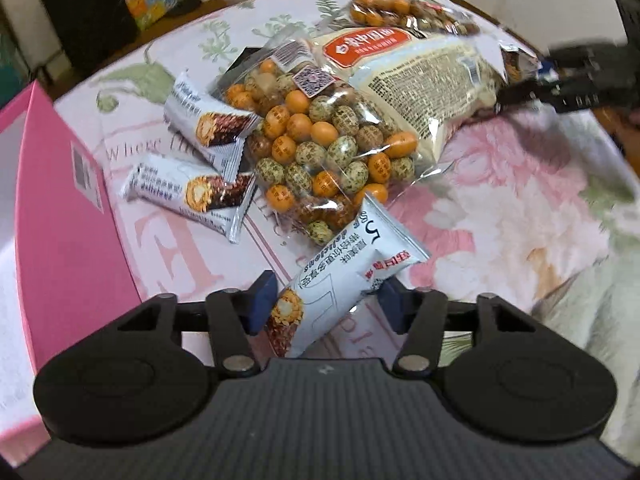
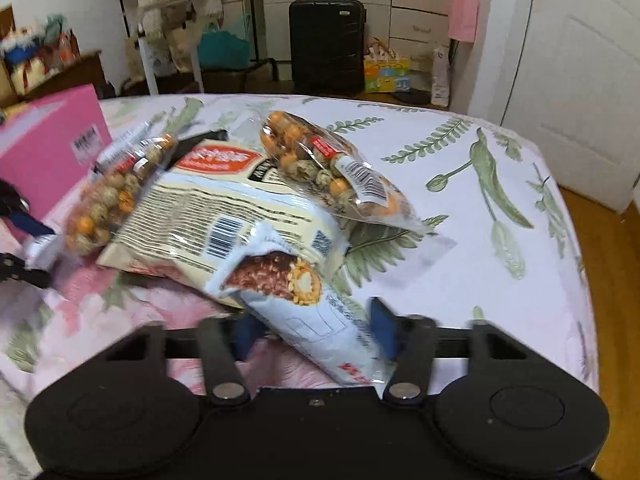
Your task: Organize snacks
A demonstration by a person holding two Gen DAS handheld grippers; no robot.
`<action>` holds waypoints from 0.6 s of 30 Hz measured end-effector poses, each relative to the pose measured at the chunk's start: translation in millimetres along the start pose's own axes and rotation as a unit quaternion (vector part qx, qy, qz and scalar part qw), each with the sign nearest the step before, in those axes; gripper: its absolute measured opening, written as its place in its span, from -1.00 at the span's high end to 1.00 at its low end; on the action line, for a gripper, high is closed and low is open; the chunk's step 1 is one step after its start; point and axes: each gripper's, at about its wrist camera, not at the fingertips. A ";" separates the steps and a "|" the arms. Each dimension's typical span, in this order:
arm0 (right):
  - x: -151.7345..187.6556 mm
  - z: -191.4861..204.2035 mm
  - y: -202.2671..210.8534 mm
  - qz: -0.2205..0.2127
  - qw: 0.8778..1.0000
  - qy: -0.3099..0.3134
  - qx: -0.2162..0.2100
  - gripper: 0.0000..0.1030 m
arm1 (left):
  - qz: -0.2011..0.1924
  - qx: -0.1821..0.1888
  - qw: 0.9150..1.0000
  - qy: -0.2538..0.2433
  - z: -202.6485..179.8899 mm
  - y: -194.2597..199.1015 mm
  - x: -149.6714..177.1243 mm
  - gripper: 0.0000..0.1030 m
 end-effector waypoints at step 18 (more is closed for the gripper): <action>21.0 72.1 36.5 0.075 0.988 -0.110 -0.075 0.29 | 0.053 0.053 0.989 0.129 -14.0 36.2 7.0 0.09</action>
Point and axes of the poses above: each gripper's, at about its wrist camera, not at the fingertips, and y roughly against the way its jaws point, z to its left, x to its underside, and after that the axes turned 15 degrees about -y, right-handed
